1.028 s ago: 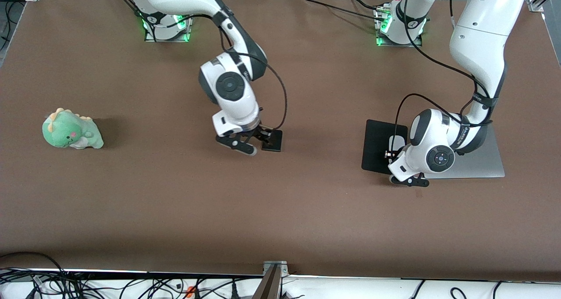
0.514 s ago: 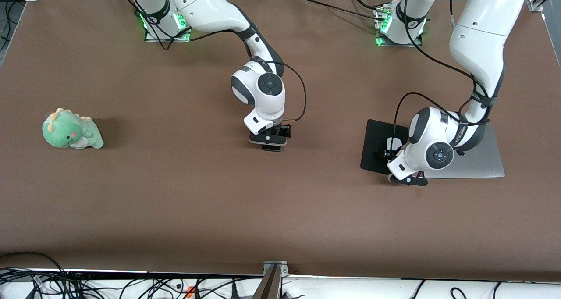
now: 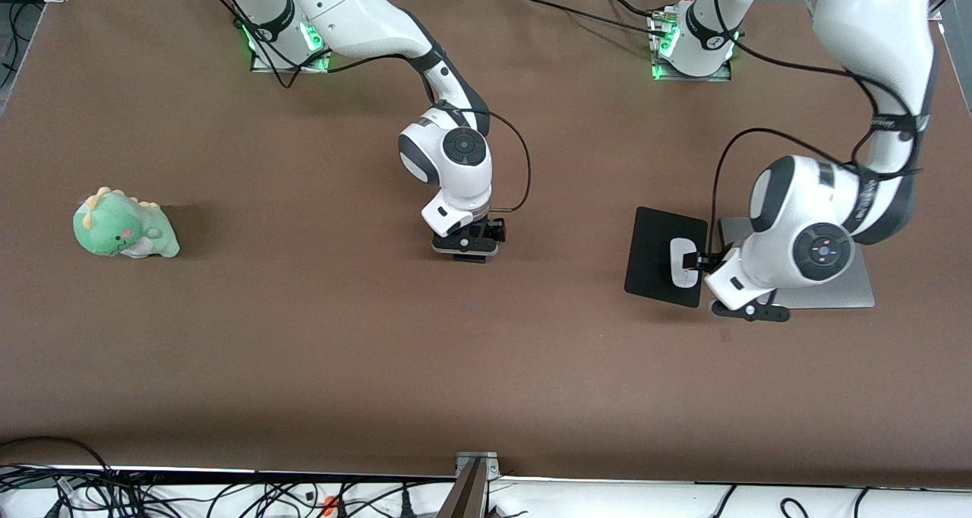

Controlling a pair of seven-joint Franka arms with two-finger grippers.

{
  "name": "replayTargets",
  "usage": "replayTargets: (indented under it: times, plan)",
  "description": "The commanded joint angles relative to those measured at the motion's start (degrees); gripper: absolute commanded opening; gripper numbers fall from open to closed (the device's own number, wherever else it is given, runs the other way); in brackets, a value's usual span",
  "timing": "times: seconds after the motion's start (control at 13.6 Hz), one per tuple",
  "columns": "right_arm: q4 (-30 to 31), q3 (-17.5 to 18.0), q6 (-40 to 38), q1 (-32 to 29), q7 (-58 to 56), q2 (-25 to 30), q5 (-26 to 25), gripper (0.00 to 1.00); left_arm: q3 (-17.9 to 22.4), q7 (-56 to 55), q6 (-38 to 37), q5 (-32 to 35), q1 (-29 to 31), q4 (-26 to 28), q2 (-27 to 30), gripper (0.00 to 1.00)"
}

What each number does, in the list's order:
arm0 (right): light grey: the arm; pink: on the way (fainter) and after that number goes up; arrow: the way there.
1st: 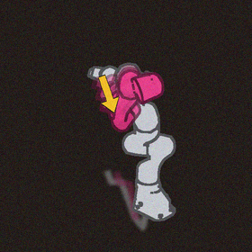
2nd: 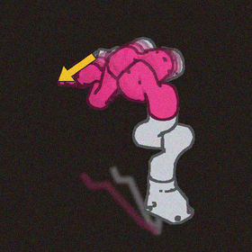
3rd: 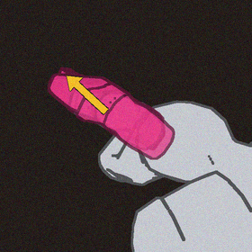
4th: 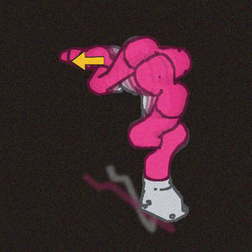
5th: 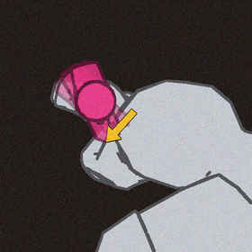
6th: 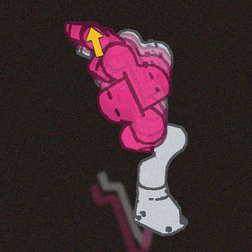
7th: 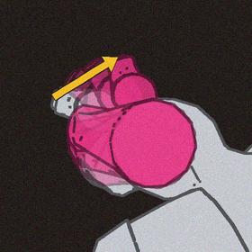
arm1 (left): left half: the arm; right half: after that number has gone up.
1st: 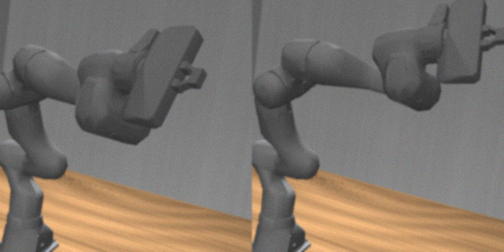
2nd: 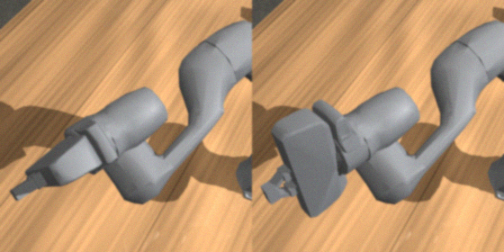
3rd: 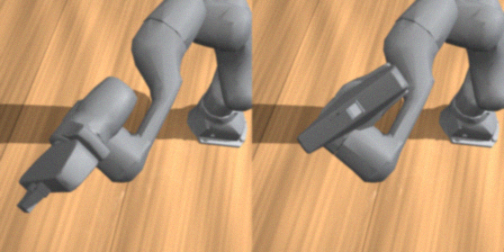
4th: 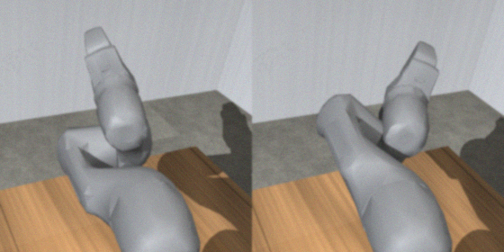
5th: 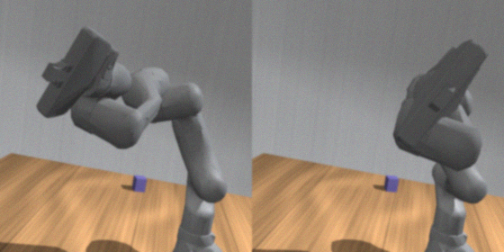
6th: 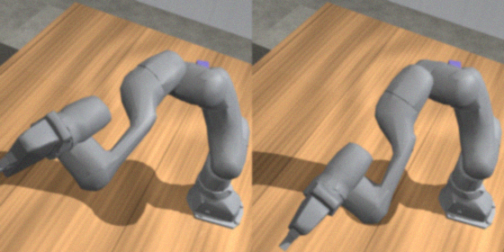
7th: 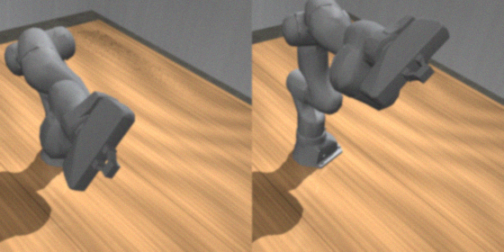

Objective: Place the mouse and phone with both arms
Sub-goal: 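Lower the mouse onto the pad and open the left gripper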

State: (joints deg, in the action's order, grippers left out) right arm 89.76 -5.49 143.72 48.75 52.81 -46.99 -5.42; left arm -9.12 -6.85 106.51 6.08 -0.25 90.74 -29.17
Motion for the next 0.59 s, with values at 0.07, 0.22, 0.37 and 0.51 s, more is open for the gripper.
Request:
replayTargets:
  times: [0.07,0.22,0.37,0.51]
  plan:
    - [-1.08,0.22,2.71,-0.15,-0.87,-1.78,-0.47,1.00,-0.29,0.79,-7.88,0.52,0.60,-8.46,-0.28,1.00]
    - [-1.08,0.22,2.71,-0.15,-1.04,-2.22,-0.47,0.94,-0.20,3.58,-9.64,1.04,0.51,-8.47,2.18,1.00]
    - [-1.17,0.22,2.71,-0.32,-2.35,-2.22,-0.47,0.66,-0.02,9.20,-11.76,1.13,1.04,-8.38,4.37,1.00]
    - [-1.17,0.22,2.44,-0.50,-2.71,-2.14,-0.47,0.51,0.07,12.20,-12.11,1.22,1.48,-8.21,6.92,1.00]
